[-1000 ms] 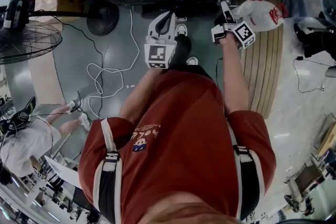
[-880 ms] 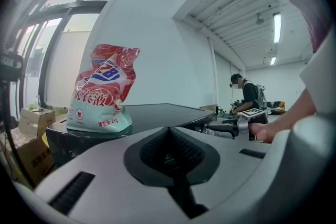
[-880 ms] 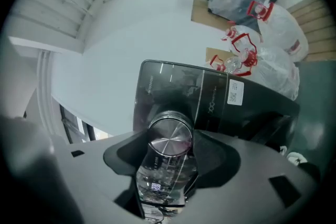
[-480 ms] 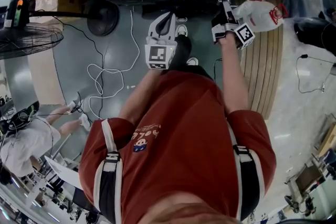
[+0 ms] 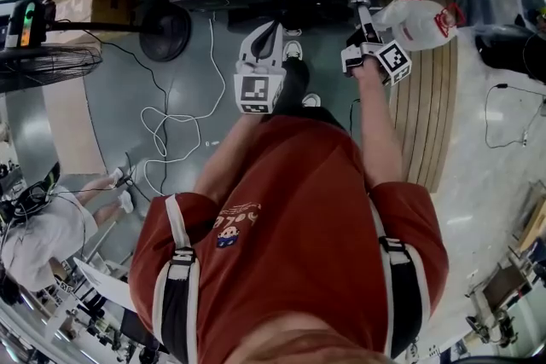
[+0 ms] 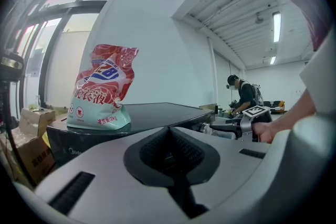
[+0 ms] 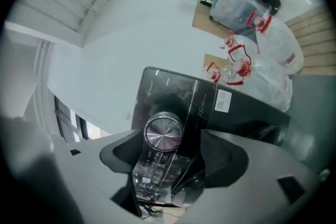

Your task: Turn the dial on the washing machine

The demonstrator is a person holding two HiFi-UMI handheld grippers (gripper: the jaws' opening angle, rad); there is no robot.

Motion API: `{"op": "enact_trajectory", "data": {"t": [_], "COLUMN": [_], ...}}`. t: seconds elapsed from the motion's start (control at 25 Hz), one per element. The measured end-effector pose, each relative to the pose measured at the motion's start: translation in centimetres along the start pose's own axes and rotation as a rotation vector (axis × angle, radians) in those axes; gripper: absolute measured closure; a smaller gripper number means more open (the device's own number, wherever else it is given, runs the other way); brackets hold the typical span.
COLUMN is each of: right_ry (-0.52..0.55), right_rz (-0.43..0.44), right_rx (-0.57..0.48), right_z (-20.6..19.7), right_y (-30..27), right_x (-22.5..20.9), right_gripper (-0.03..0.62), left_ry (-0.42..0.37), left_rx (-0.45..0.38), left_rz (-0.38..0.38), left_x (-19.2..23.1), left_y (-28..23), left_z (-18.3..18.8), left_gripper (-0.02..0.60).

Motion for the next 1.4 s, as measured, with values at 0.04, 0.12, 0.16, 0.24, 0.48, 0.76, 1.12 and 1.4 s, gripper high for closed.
{"op": "enact_trajectory", "data": {"t": [0.04, 0.12, 0.16, 0.24, 0.48, 0.76, 1.12, 1.4], "right_ry": [0.052, 0.177, 0.245, 0.380, 0.831, 1.276, 1.659, 1.748], "right_rz": [-0.013, -0.047, -0.068, -0.110, -0.231, -0.310, -0.443, -0.510], "right_rx": [0.008, 0.024, 0.031, 0.039, 0.047, 0.075, 0.153, 0.137], "right_z": [0.0, -0.1, -0.1, -0.1, -0.2, -1.4, -2.6, -2.5], "right_y": [0.1, 0.3, 0.4, 0.5, 0.4, -0.5, -1.7, -2.3], "right_x": [0.2, 0.5, 0.6, 1.1, 2.5, 4.6, 4.5, 4.5], "right_gripper": [0.260, 0.258, 0.256, 0.256, 0.253, 0.243, 0.253, 0.299], "left_ry": [0.001, 0.000, -0.001, 0.000, -0.002, 0.000, 0.003, 0.007], "left_rx": [0.000, -0.002, -0.003, -0.006, -0.010, -0.004, 0.010, 0.013], "left_rz": [-0.001, -0.003, -0.004, -0.007, -0.011, -0.006, 0.008, 0.011], "left_x": [-0.1, -0.2, -0.2, -0.3, -0.4, -0.2, 0.1, 0.1], "left_y": [0.0, 0.1, 0.1, 0.1, 0.1, 0.1, 0.2, 0.3], "left_z": [-0.1, -0.1, -0.1, 0.0, 0.2, 0.0, -0.4, -0.7], "left_gripper": [0.572, 0.572, 0.572, 0.572, 0.572, 0.572, 0.572, 0.572]}}
Point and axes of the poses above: the fingertips, and each gripper's own axes: y backward along the fingers, x to its left, z out of its top, the point moved 3 cm from there along y, backward along the fingers, and after that the axes turned 7 degrees about -z, right-handed, at the moved point
